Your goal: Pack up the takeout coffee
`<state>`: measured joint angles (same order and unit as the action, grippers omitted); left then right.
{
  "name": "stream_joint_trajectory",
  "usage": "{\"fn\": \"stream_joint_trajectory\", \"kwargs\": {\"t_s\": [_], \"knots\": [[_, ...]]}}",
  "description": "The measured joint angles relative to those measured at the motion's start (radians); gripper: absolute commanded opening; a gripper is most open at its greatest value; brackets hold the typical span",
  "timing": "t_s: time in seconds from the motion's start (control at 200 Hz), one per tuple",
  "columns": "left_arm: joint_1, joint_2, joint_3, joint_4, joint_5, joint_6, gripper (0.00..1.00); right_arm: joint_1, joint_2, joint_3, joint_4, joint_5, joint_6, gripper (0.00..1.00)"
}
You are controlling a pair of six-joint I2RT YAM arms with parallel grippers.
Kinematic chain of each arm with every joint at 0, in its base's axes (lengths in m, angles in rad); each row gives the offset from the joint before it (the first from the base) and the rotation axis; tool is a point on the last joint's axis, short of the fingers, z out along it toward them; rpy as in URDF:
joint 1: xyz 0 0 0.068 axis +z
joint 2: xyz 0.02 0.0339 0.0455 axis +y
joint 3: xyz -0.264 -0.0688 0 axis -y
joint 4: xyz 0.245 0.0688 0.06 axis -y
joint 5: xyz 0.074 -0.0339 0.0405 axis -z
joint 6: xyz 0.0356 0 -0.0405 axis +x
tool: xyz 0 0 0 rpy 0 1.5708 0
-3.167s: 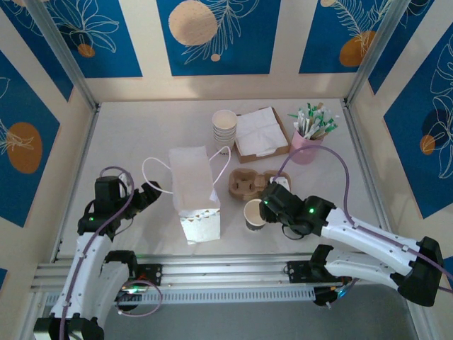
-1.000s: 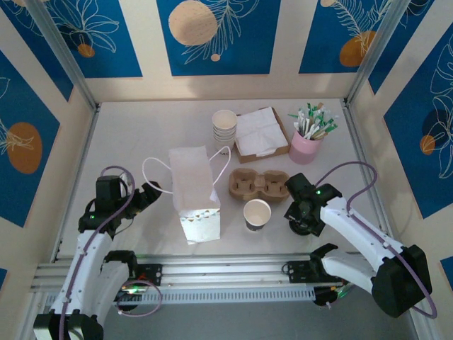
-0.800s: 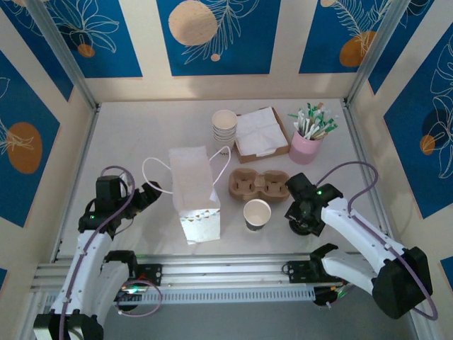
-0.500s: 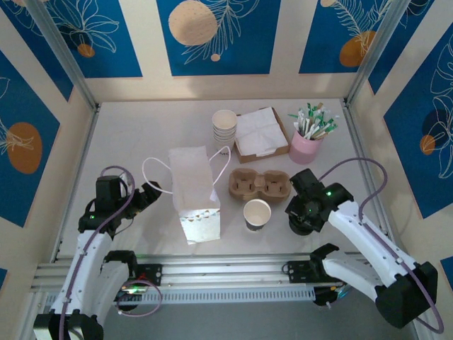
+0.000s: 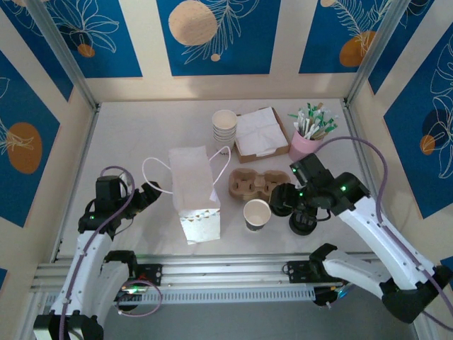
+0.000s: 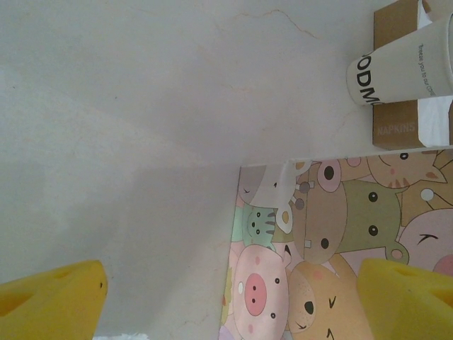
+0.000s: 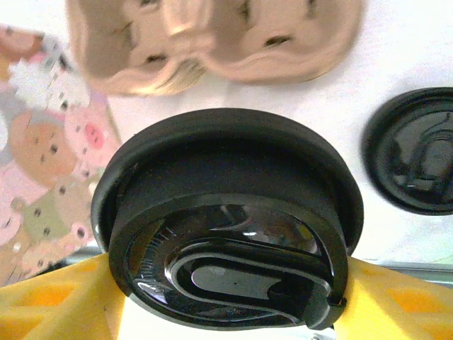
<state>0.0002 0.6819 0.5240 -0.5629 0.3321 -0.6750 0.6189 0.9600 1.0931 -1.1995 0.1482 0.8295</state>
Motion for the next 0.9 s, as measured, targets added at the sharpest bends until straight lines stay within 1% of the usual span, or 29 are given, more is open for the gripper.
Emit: {"fn": "stream_joint_trajectory", "kwargs": {"t_s": [0.15, 0.24, 0.395, 0.9], "knots": [[0.000, -0.017, 0.000, -0.003, -0.005, 0.000, 0.91, 0.117, 0.099, 0.015, 0.015, -0.029, -0.038, 0.70], [0.000, -0.024, 0.000, -0.003, -0.011, 0.000, 0.91, 0.148, 0.167, 0.016, 0.029, -0.052, -0.065, 0.70], [0.000, -0.031, 0.000, -0.006, -0.014, 0.000, 0.91, 0.152, 0.248, 0.019, 0.043, -0.067, -0.107, 0.70], [0.000, -0.040, 0.000, -0.006, -0.026, 0.000, 0.91, 0.136, 0.348, 0.068, 0.031, -0.021, -0.190, 0.70]]}}
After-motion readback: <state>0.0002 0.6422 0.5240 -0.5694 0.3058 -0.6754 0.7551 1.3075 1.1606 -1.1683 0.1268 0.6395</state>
